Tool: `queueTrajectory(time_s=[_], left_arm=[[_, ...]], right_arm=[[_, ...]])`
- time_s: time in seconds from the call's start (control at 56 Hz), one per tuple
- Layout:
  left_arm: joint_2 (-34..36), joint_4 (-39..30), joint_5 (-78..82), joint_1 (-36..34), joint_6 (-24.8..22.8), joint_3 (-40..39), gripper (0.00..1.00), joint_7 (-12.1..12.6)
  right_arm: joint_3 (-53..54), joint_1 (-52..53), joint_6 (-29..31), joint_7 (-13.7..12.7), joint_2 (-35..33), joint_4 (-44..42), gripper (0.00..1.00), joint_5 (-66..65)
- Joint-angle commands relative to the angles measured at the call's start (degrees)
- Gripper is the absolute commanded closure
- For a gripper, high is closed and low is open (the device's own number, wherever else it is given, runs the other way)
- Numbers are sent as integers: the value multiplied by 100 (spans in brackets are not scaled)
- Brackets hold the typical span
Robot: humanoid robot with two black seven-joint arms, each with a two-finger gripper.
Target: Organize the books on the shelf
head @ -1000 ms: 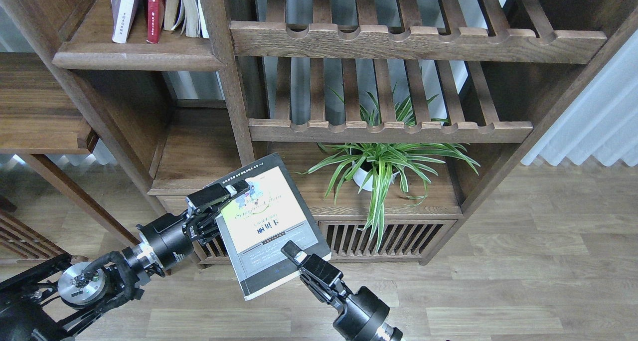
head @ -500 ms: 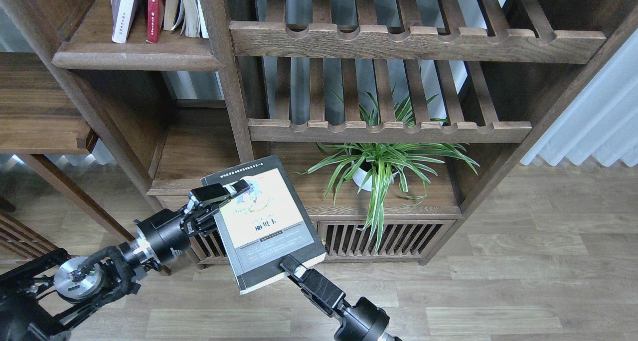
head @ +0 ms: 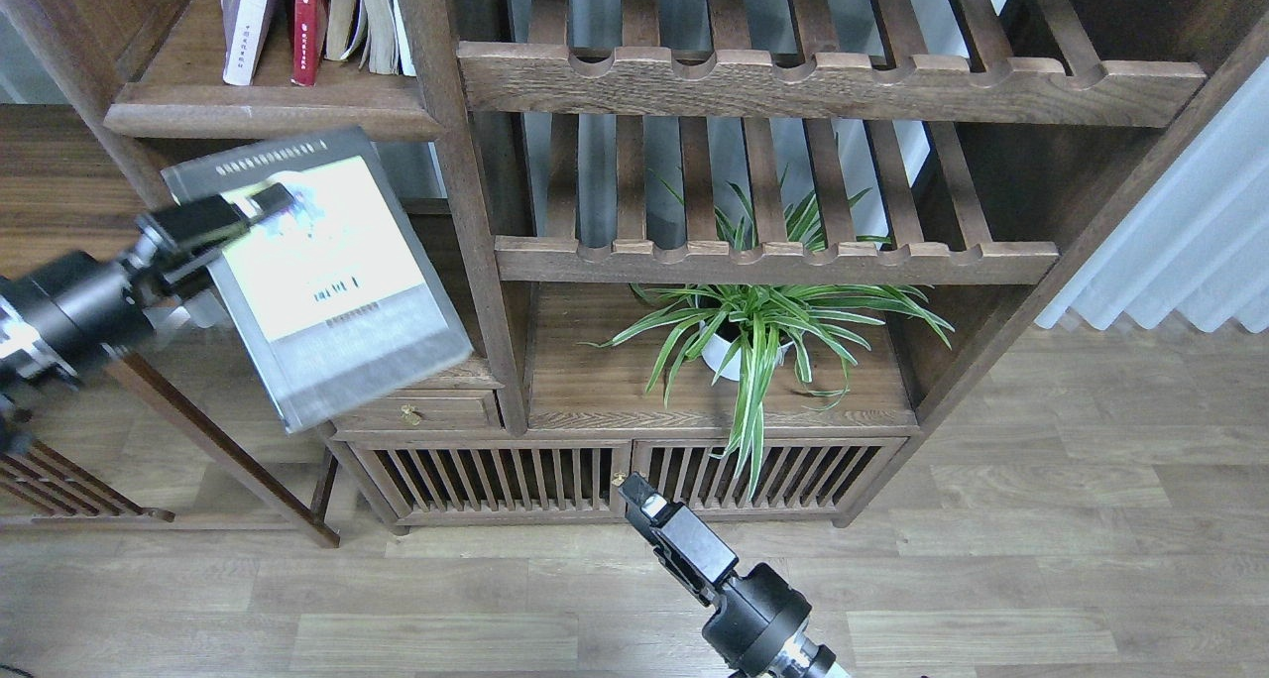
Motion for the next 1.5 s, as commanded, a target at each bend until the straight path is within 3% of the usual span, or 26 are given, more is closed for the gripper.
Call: queueTrajectory(time_s=[0.0,0.196,0.25,0.357,0.482,0.643,0.875,1.179,1.358,1.483], left_arm=[[622,-1,-7,-969,0,-3,93,-140],[1255,78,63,-1621,0,49,92,-9],[1423,210,362,-1788,0,-3,91,264],[1519,657,827,-2086,0,-100,91,492],[1440,1309,1478,-2623,0,-21,91,519],[1116,1783,2383,-3325,0,120,91,536],[465,2074,3052,-3730,0,155,91,545],[-115,2364,3737,-4372,0,269,90,791],[-765,3119,5046,-5057,0,190,90,835],[-1161,3471,5407,-5128,0,172,90,844]], right_arm=[[10,18,0,0,0,-30,1,0],[10,9,0,0,0,-30,1,0],[10,9,0,0,0,-30,1,0],[1,1,0,0,0,-30,1,0],[-8,9,0,0,0,-30,1,-9],[1,9,0,-9,0,-30,1,-18],[10,-26,0,-9,0,-21,1,-18],[10,-26,0,-9,0,-21,1,-18],[10,-26,0,-9,0,-4,1,-9],[10,-26,0,-9,0,5,1,-9]])
